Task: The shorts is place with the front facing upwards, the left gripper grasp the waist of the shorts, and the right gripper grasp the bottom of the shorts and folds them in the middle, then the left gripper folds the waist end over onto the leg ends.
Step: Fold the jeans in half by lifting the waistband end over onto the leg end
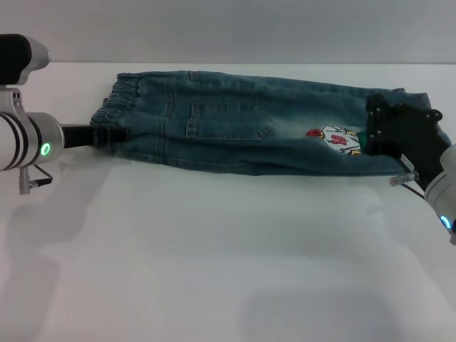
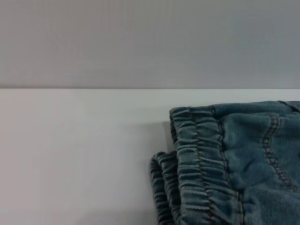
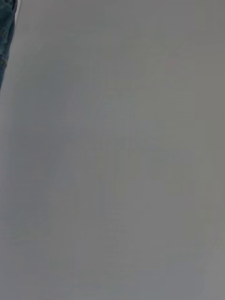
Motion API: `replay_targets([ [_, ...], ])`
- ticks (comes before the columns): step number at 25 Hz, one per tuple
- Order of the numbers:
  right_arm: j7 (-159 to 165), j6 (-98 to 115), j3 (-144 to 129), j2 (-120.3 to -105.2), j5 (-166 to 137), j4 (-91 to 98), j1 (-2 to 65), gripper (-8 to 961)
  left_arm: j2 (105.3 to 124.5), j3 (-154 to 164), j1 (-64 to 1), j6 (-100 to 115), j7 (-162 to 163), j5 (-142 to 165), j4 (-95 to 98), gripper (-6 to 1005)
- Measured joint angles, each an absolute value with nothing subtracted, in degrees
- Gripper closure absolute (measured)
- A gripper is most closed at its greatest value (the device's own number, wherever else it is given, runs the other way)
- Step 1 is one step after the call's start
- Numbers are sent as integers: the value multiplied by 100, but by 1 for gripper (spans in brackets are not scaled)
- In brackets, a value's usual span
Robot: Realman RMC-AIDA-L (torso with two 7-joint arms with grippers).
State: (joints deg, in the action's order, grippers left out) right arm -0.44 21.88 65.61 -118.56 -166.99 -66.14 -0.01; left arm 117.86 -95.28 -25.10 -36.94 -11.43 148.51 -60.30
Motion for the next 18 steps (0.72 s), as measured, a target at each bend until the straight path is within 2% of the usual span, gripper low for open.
replay_targets([
  [14,-57,2146,6598,-11847,-16709,-6828,-106,954,11801,-9474,-2535,-3561,-1120,14759,-5899,152],
  [18,-72,2096,6616,-11846,-16708,-6963,-186,954,11803,-9393,-2509,-3328,-1153,14686,-5808,200],
])
